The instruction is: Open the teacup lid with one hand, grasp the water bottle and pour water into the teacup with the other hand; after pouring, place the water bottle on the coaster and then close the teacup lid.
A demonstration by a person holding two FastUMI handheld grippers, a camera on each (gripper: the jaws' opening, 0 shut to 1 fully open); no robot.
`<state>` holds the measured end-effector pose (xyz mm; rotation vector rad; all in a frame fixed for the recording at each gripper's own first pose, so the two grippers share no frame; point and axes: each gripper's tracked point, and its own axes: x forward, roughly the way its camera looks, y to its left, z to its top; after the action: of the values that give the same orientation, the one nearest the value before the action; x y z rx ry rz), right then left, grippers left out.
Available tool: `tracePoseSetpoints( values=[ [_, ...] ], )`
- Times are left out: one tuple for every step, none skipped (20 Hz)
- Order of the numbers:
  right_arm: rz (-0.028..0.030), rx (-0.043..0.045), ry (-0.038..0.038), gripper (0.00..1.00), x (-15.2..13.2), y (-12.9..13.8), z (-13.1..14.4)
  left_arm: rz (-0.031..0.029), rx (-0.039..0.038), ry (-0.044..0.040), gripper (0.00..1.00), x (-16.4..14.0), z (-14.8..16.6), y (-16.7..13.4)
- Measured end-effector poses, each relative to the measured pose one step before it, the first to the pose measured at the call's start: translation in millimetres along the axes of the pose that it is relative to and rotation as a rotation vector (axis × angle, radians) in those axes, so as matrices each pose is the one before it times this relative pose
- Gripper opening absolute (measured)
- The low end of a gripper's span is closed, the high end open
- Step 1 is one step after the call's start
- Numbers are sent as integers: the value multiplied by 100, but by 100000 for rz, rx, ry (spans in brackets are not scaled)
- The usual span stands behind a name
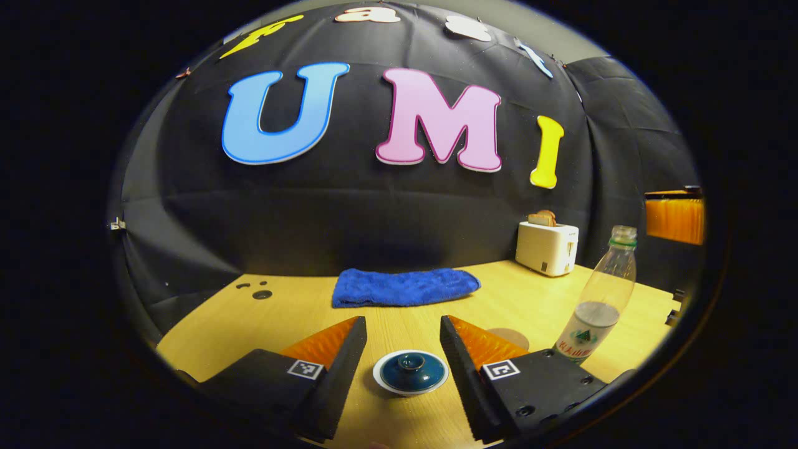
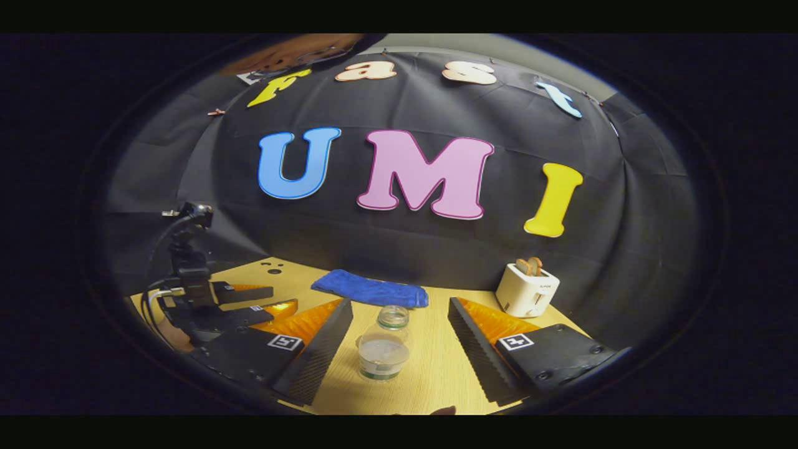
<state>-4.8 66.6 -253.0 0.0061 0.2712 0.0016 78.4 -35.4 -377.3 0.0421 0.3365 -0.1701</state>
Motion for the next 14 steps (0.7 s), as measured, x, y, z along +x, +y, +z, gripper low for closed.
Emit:
tracePoseSetpoints(
  values=[
    [-127, 709, 533, 98, 129, -30, -339, -396, -211, 1042, 75, 501, -679, -69],
    [198, 456, 293, 98, 305, 80, -282, -375, -464, 1270, 69, 504, -746, -89],
    [78, 99, 595, 98, 252, -23, -294, 28, -934, 1576, 64, 246, -630, -84],
    [-130, 100, 503, 98, 260, -92, -312, 230, -957, 1518, 55, 318, -748, 89],
    [-149, 90, -172, 98, 181, -64, 6, -58, -991, 1609, 51, 161, -475, -58],
    [-40, 47, -503, 98, 100, 13, 159, 65, -735, 1120, 45, 124, -534, -82],
    [-193, -308, -155, 98, 109, -29, -29, 179, -218, -874, 42, -35, 96, -17],
    [147, -422, 307, 98, 16, 133, -166, 95, 278, -493, 42, 138, 61, -25],
    [382, -163, 439, 98, -53, 70, -166, -393, 247, 31, 39, -8, 148, -61],
    [317, -138, 310, 98, -96, 116, -174, -383, 397, -225, 42, 125, -133, -228],
    [237, -90, 264, 98, 8, 34, -21, -264, 780, -391, 41, -89, 223, -66],
    [35, -153, 426, 98, 46, -47, -148, -881, 488, 286, 42, 151, -99, -132],
    [-152, -28, 206, 98, 3, -117, -122, -33, 408, 733, 39, 98, -162, 4],
    [-161, -74, -56, 98, 12, -10, -57, -68, 208, 382, 43, 261, -343, -3]
  ],
)
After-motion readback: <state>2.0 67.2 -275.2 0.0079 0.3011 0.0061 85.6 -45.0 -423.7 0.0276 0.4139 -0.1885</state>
